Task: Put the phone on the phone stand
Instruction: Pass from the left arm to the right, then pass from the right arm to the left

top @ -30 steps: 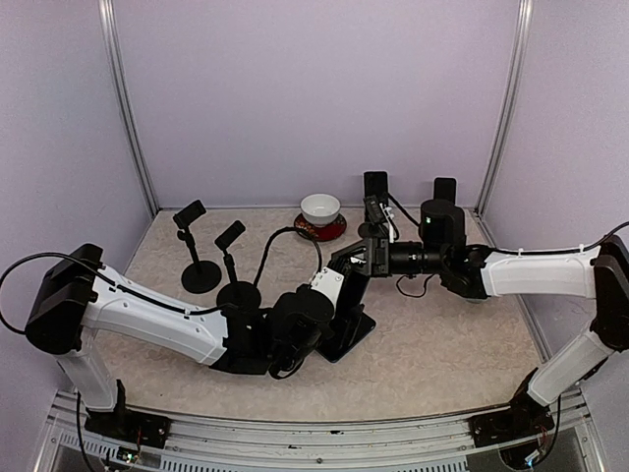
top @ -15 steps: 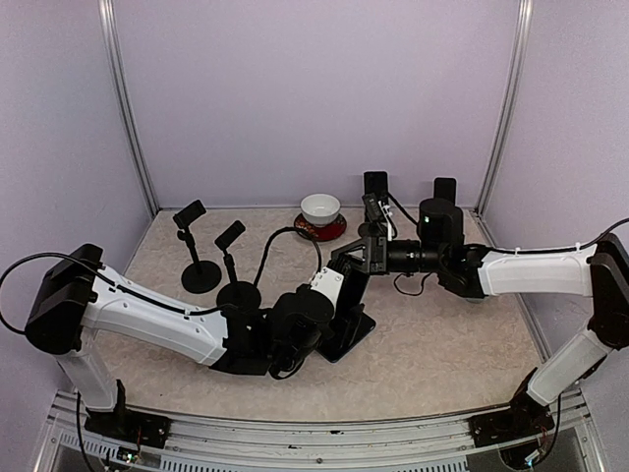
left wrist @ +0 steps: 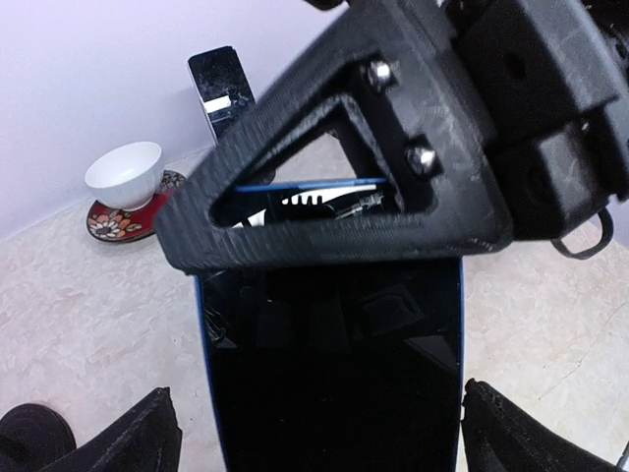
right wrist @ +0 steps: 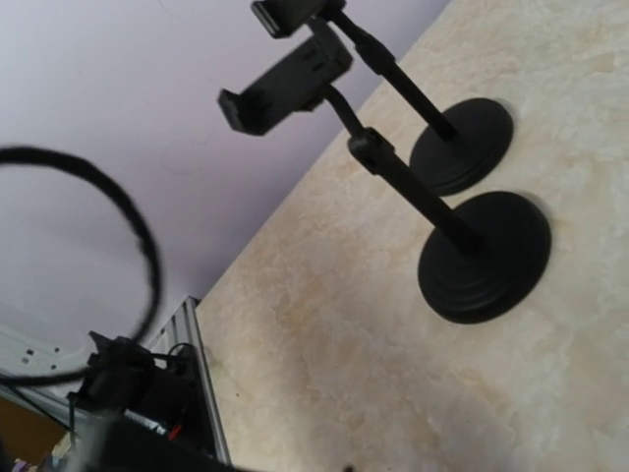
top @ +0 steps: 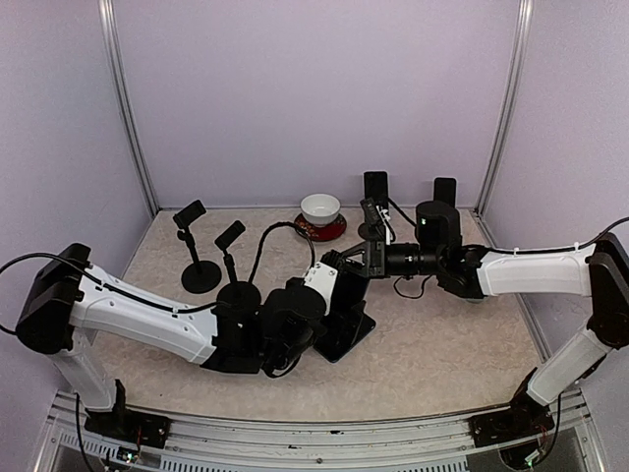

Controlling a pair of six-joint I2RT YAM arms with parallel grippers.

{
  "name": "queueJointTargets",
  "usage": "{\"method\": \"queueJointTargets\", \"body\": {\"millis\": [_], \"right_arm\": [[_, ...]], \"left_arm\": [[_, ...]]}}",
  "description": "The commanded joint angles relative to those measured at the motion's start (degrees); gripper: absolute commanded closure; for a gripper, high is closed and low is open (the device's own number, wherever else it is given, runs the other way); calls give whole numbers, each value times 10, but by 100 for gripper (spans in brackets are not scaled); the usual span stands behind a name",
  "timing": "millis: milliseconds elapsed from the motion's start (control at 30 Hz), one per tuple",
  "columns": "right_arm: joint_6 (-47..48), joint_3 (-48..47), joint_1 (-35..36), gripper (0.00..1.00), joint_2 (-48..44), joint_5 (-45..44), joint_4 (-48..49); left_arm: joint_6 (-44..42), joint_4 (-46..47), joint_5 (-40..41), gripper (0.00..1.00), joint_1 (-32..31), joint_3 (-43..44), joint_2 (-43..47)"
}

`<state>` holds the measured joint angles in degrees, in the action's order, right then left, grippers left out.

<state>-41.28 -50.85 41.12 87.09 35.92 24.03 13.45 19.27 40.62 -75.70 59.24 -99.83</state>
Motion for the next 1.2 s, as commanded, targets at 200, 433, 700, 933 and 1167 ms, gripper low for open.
{"method": "queueJointTargets", "body": {"millis": [200, 433, 700, 933, 1167], "right_arm": [[31, -10, -22, 100, -33, -11, -18], [46, -8, -36, 100, -43, -4, -28], [130, -27, -36, 100, -64, 105, -40], [189, -24, -36, 100, -96, 181, -59], [166, -2, -24, 100, -112, 243, 22]], "left_arm": [[17, 1, -10, 1, -6, -68, 122], [22, -40, -4, 1, -3, -106, 188], [44, 7, -188, 1, 55, -159, 229], [47, 74, -399, 1, 121, -200, 246], [45, 115, -516, 6, 125, -183, 195]]}}
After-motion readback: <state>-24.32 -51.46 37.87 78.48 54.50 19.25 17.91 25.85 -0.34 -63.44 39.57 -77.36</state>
